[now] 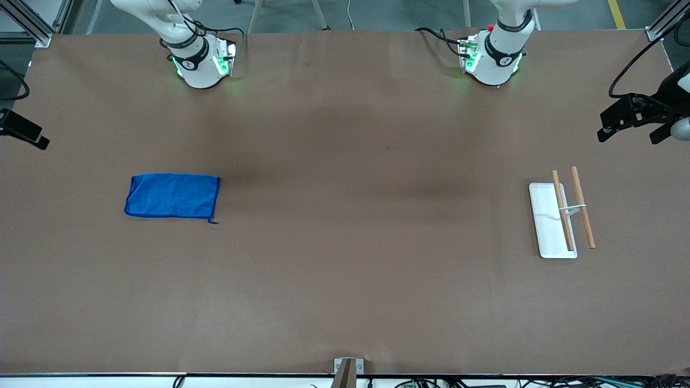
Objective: Right arm passes towel to left arm to hang
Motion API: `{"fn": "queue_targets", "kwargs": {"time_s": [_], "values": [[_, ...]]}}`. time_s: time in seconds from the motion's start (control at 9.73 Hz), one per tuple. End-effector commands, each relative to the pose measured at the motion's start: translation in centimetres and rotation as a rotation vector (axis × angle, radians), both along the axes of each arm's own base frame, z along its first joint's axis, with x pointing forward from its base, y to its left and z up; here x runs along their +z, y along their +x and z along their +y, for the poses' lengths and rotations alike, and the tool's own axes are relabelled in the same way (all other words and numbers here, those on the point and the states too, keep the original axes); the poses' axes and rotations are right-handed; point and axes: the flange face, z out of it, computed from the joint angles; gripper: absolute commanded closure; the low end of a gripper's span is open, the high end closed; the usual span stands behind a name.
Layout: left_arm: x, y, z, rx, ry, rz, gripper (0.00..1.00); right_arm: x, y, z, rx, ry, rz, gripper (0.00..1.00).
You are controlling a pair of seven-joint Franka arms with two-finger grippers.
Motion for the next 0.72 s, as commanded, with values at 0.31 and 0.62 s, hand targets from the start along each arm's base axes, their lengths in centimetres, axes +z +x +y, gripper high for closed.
{"fn": "queue_targets", "kwargs": {"time_s": [0.31,0.62], "values": [[-0.9,0.2,0.1,-0.007,0.007,0.025,0.0,0.0,-0.2,0.0,0.007,-0.007,0.002,0.0],[-1.1,0.3,-0.2,-0.014,0.008,0.03,0.0,-4.6,0.0,-0.1,0.017,0.0,0.075,0.0]]}}
